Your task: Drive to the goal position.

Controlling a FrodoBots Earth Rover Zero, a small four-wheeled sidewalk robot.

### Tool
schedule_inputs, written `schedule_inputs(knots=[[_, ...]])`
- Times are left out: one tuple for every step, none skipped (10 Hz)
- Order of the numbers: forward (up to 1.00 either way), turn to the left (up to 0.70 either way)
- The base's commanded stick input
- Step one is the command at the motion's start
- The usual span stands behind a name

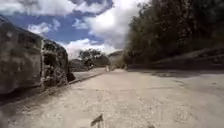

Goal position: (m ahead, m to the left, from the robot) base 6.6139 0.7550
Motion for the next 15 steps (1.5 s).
schedule_inputs(knots=[[0.7,0.0],[0.7,0.0],[0.7,0.0],[0.7,0.0],[0.7,0.0],[0.7,0.0],[0.7,0.0],[0.7,0.0],[0.7,0.0],[0.7,0.0],[0.7,0.0],[0.7,0.0],[0.7,0.0],[0.7,0.0],[0.7,0.0]])
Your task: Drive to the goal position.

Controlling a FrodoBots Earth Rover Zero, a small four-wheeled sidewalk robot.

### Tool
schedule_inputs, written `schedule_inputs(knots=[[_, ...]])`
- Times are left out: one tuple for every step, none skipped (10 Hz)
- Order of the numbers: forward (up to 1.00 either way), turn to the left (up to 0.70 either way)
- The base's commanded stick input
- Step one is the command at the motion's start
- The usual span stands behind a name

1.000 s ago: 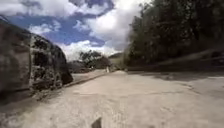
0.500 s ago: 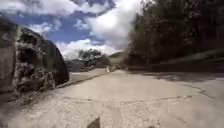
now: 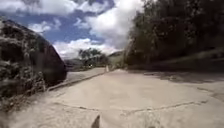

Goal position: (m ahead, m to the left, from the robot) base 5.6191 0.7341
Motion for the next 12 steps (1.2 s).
schedule_inputs(knots=[[0.7,0.0],[0.7,0.0],[0.7,0.0],[0.7,0.0],[0.7,0.0],[0.7,0.0],[0.7,0.0],[0.7,0.0],[0.7,0.0],[0.7,0.0],[0.7,0.0],[0.7,0.0]])
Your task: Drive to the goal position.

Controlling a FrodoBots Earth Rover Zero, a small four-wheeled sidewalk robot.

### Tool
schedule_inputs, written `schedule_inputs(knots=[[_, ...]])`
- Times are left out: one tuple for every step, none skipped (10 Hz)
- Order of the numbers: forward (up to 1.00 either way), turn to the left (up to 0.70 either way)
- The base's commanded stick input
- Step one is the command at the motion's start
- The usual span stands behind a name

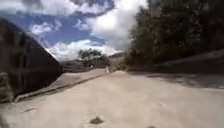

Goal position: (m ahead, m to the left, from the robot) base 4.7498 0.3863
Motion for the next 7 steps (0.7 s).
schedule_inputs(knots=[[0.7,0.0],[0.7,0.0],[0.7,0.0],[0.7,0.0],[0.7,0.0],[0.7,0.0],[0.7,0.0]])
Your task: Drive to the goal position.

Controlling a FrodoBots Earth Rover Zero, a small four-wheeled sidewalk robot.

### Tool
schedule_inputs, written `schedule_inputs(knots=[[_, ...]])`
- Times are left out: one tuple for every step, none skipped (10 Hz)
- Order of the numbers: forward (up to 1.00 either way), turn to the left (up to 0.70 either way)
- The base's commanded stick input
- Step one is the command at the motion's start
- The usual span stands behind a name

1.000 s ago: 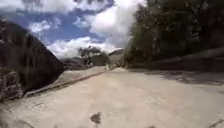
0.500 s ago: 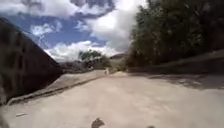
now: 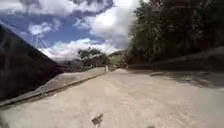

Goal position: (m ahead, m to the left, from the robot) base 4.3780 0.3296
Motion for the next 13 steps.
schedule_inputs(knots=[[0.7,0.0],[0.7,0.0],[0.7,0.0],[0.7,0.0],[0.7,0.0],[0.7,0.0],[0.7,0.0],[0.7,0.0],[0.7,0.0],[0.7,0.0],[0.7,0.0],[0.7,0.0],[0.7,0.0]])
